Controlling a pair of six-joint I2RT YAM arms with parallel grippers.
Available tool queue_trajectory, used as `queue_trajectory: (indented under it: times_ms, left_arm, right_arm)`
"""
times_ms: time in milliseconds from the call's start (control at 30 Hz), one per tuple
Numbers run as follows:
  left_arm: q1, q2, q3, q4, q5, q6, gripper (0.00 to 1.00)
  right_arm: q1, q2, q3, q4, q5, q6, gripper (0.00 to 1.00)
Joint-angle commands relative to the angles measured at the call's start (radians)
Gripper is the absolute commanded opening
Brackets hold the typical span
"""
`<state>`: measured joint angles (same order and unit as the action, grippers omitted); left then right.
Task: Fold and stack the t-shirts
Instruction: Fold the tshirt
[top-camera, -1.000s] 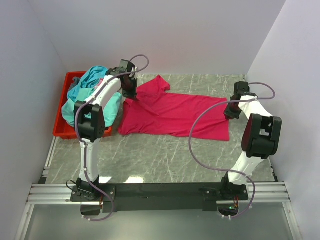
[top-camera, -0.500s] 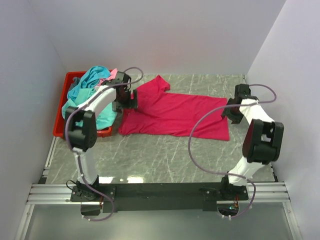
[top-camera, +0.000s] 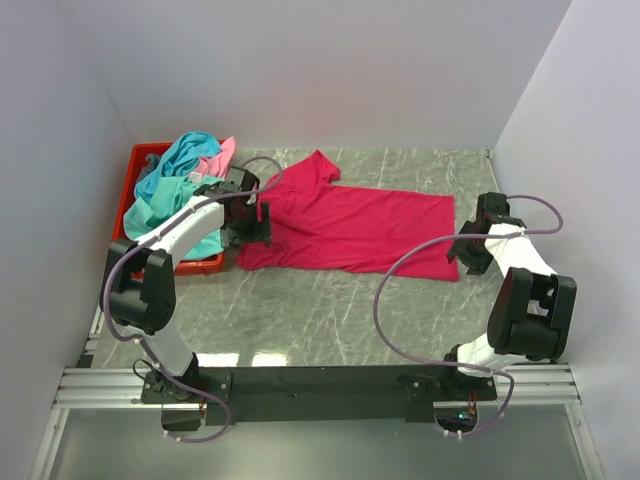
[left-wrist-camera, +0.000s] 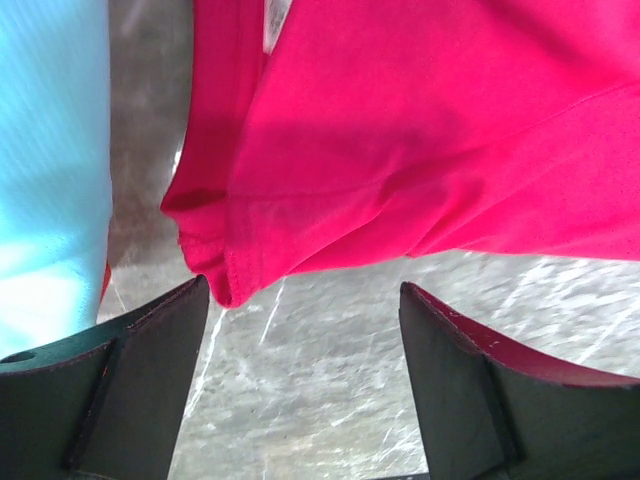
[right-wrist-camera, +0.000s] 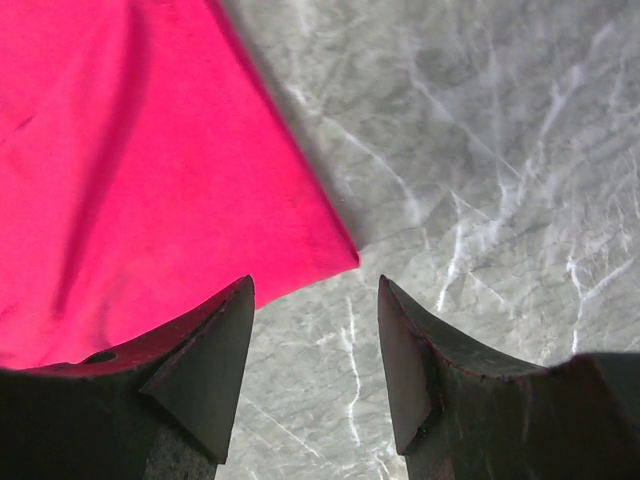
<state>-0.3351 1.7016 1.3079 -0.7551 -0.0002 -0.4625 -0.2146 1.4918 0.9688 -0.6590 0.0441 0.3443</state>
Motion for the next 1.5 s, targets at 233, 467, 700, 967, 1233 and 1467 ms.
queue_trajectory:
  times_ms: [233,467,700,967,1233,1467]
  left_arm:
    - [-0.004,-0.074,-0.07,0.019,-0.043,-0.024,0.82]
    - [-0.004,-0.089,-0.076,0.025,-0.05,-0.045,0.84]
    - [-0.005,-0.099,-0.084,0.031,-0.049,-0.054,0.86]
    - [-0.004,-0.109,-0.113,0.033,-0.052,-0.038,0.87]
    - [-0.004,-0.123,-0.177,0.074,-0.021,-0.01,0.9]
    - [-0.008,-0.117,-0.217,0.129,0.054,-0.034,0.84]
  right_arm:
    - [-0.031,0.045,-0.022,0.019,-0.056,0.01,0.57]
    - [-0.037,0.09,-0.05,0.028,-0.081,0.027,0.53]
    - [-0.051,0.133,-0.119,0.073,-0.091,0.036,0.41]
    - [-0.075,0.154,-0.052,0.058,-0.003,0.022,0.02]
    - [-0.127,0.228,0.106,0.024,0.062,-0.005,0.0]
    - [-0.146,0.237,0.139,0.019,0.079,-0.016,0.0]
